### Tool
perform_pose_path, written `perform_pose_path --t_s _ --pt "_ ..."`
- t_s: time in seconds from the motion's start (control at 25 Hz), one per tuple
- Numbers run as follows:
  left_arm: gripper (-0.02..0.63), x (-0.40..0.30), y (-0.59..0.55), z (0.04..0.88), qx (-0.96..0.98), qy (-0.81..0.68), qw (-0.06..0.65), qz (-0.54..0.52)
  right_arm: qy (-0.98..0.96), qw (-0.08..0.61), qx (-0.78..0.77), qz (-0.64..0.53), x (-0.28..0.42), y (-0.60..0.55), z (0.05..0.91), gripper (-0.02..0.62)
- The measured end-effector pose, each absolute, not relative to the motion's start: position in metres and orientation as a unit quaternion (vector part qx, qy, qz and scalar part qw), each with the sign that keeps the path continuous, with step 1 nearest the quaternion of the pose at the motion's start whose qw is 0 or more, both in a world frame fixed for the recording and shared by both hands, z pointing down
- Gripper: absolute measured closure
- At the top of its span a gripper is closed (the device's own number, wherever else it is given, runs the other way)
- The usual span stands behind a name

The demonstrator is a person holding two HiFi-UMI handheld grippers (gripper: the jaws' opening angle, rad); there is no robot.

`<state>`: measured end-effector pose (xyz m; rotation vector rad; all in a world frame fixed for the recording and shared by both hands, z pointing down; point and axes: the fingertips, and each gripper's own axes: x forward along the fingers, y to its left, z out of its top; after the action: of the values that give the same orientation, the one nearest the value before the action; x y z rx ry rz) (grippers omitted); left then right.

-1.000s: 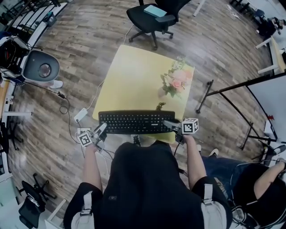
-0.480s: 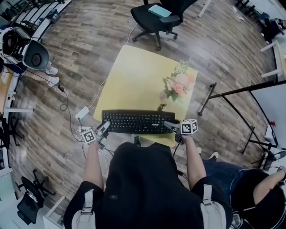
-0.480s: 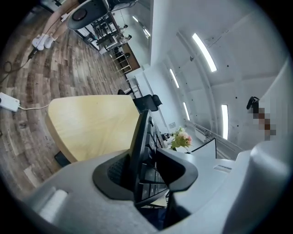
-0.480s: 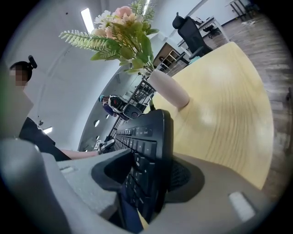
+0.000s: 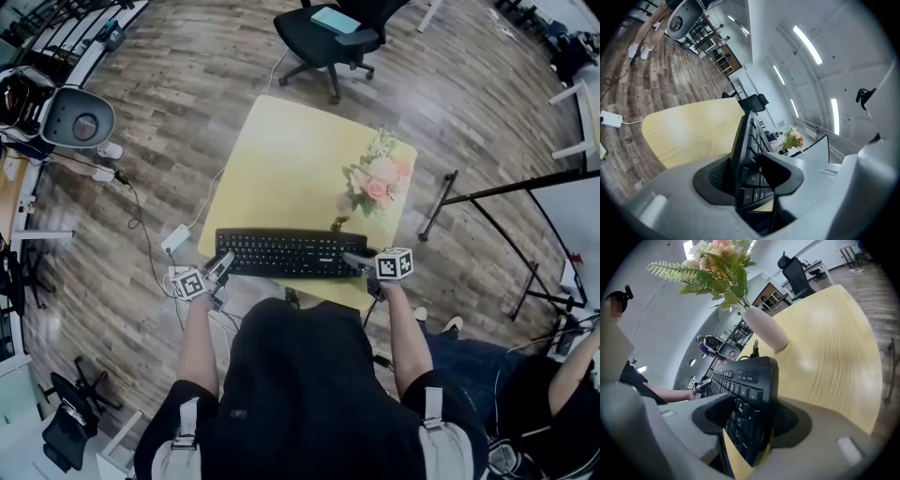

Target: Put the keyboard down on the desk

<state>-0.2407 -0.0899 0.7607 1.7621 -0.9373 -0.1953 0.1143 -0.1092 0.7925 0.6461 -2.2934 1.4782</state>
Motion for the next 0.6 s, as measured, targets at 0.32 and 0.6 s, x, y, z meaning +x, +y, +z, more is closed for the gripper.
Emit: perform_pose_path --t_s 0.32,0.6 --pt "0.439 -0.240 -0.097 0.767 0.744 -0.395 0.535 -0.065 -0.795 0.182 0.243 0.525 0.118 -0.107 0.805 0.347" --pt "0.436 -0.246 -0.107 0.772 0.755 -0.417 0.504 -0.045 -0.791 0.180 0.248 0.529 0.119 -0.107 0.809 0.345"
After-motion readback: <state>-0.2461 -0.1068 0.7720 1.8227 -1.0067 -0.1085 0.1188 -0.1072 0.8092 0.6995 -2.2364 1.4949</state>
